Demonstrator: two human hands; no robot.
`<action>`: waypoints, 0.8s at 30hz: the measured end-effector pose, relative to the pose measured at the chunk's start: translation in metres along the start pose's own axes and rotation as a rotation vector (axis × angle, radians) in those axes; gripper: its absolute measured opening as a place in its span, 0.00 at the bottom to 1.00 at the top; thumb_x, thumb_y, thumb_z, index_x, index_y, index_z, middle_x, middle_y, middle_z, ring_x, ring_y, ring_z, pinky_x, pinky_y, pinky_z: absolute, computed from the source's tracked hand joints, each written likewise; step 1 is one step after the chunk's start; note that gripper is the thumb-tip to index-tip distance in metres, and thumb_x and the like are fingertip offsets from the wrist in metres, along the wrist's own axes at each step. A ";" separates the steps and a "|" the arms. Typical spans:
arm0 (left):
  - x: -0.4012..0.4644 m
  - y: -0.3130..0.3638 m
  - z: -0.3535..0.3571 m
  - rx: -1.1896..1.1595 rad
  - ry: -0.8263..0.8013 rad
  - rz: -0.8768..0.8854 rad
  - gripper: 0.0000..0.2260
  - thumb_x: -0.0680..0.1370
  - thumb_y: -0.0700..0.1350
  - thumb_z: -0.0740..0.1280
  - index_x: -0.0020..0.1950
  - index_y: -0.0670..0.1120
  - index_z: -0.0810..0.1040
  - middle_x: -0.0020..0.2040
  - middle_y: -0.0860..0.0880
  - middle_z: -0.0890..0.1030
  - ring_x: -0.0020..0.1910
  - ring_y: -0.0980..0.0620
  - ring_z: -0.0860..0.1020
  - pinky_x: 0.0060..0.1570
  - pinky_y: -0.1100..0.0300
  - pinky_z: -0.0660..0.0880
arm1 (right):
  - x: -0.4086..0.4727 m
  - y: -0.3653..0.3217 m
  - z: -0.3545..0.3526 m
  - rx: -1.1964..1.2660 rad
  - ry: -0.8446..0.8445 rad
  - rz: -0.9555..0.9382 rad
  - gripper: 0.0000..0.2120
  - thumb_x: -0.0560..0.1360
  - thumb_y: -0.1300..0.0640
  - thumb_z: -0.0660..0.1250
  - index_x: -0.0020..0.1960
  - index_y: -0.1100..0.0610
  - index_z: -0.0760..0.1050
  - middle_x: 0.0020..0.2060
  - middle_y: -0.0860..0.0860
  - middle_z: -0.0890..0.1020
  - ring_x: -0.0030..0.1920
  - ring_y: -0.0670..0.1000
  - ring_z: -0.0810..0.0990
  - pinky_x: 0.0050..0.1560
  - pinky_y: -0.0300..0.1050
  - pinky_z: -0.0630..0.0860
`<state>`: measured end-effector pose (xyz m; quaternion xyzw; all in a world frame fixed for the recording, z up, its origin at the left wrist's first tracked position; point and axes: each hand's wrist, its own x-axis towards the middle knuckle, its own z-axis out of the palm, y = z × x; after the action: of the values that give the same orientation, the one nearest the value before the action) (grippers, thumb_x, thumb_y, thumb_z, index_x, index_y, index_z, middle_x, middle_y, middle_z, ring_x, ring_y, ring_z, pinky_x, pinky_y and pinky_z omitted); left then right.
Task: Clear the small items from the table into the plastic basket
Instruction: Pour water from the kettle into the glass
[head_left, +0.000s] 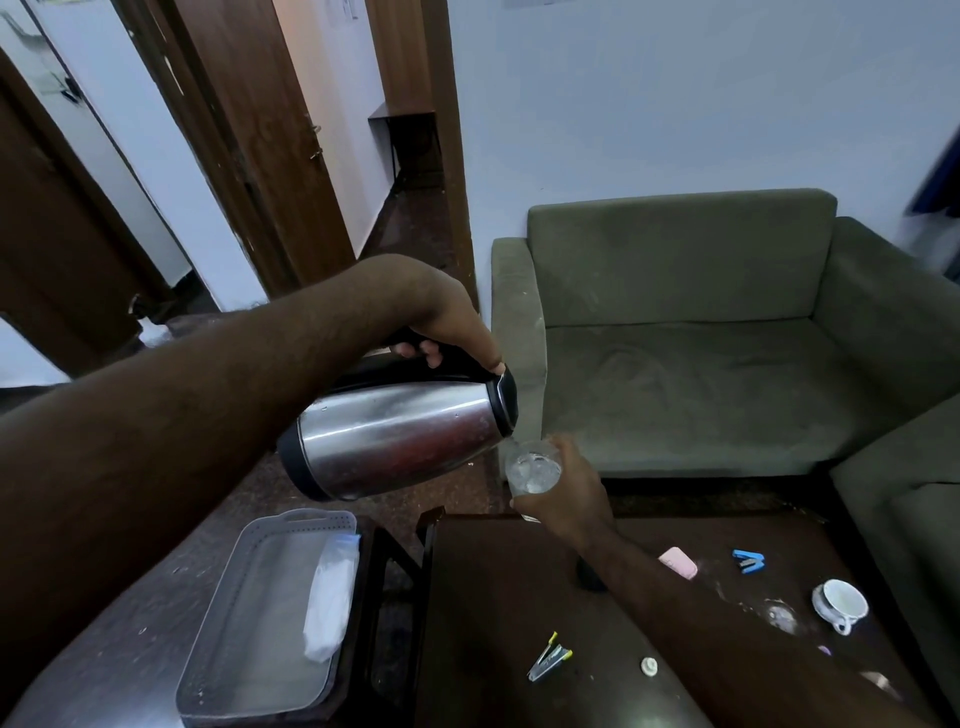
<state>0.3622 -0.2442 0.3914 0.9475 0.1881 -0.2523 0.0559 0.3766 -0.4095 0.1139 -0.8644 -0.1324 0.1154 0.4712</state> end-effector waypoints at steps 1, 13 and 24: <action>0.000 0.000 0.001 0.000 0.002 0.000 0.25 0.70 0.63 0.72 0.24 0.46 0.74 0.18 0.49 0.73 0.16 0.53 0.68 0.34 0.58 0.70 | 0.000 -0.001 0.000 0.002 0.002 0.002 0.43 0.52 0.48 0.80 0.65 0.46 0.67 0.52 0.45 0.80 0.51 0.49 0.80 0.46 0.42 0.76; 0.013 -0.016 0.024 -0.167 -0.014 0.031 0.28 0.69 0.67 0.71 0.21 0.45 0.78 0.20 0.51 0.75 0.16 0.54 0.70 0.33 0.58 0.71 | -0.001 -0.015 -0.004 0.055 0.025 -0.024 0.45 0.56 0.51 0.82 0.69 0.50 0.68 0.57 0.48 0.80 0.57 0.49 0.79 0.57 0.45 0.77; 0.027 -0.061 0.095 -0.613 0.176 0.054 0.29 0.62 0.73 0.70 0.23 0.46 0.79 0.21 0.50 0.75 0.19 0.52 0.71 0.27 0.62 0.70 | 0.014 -0.005 -0.017 0.052 0.018 -0.028 0.42 0.54 0.53 0.80 0.66 0.52 0.70 0.57 0.50 0.81 0.57 0.52 0.80 0.58 0.50 0.77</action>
<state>0.3172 -0.1984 0.2944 0.9094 0.2344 -0.0994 0.3289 0.3951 -0.4152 0.1264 -0.8509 -0.1371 0.1046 0.4962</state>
